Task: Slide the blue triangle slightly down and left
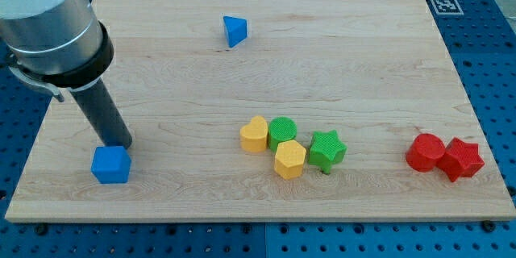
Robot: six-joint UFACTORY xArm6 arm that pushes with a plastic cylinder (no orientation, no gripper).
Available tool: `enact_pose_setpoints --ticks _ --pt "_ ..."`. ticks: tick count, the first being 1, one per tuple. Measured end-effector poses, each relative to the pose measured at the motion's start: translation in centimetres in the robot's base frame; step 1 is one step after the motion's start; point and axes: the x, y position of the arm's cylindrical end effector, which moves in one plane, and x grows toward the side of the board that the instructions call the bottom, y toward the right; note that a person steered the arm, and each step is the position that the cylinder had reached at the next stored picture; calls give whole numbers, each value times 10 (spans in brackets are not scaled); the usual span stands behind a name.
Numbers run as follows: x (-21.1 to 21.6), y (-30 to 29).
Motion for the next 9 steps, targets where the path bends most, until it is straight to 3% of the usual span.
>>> enact_pose_setpoints --ticks 2,3,5,6,7,8,9 --pt "16 0" --pt "-29 -8" --pt "-185 -28" --pt "-244 0" --pt "-276 70" --pt "-278 159" --pt "-272 183"
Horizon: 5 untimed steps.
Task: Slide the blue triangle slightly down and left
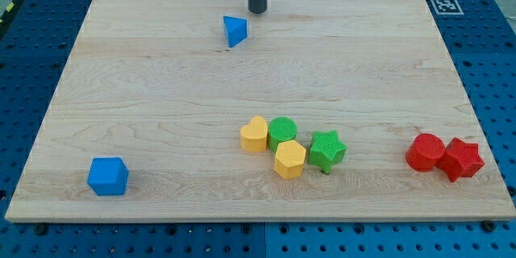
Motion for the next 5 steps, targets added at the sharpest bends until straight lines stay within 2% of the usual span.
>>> enact_pose_setpoints --ticks 3,5 --pt "53 -11" --pt "69 -58"
